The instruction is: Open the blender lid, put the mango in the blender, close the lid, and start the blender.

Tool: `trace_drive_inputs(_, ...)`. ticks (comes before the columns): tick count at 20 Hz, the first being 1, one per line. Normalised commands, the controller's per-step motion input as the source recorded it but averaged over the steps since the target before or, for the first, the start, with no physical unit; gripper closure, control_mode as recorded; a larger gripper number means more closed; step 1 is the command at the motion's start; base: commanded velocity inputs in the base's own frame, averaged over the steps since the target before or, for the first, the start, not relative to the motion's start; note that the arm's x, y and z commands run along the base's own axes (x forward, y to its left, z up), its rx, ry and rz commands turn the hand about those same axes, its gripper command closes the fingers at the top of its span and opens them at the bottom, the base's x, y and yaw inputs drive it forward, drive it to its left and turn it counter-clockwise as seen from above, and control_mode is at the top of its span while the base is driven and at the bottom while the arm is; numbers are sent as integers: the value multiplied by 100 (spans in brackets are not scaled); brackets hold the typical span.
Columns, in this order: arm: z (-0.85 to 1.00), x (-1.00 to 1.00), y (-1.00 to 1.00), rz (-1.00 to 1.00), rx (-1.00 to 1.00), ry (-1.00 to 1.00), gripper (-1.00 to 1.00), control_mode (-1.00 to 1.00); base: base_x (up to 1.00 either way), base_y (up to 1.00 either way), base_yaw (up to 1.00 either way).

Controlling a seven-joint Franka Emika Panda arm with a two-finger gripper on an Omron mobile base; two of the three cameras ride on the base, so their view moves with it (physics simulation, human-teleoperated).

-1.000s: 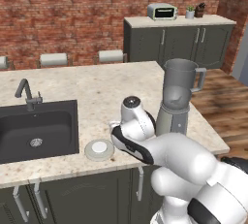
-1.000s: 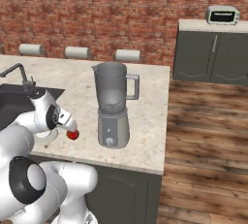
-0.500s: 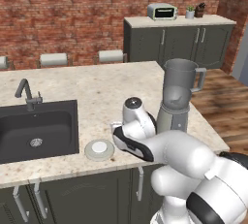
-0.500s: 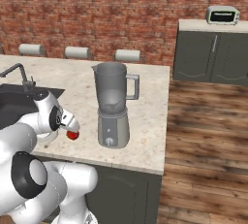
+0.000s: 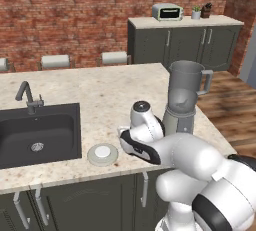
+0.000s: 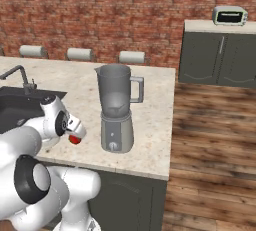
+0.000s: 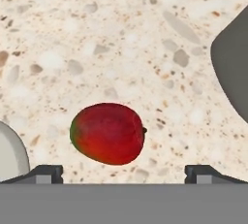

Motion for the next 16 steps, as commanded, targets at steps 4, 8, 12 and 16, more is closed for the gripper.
trace_drive_inputs(4,-19,12,0,0,0,3,-100,-100,0,0,0)
trace_drive_inputs(8,-10,17,0,0,0,0,-100,-100,0,0,0)
trace_drive_inputs(12,-10,10,0,0,0,0,-100,-100,0,0,0)
trace_drive_inputs(16,-12,2,6,0,0,0,-100,-100,0,0,0)
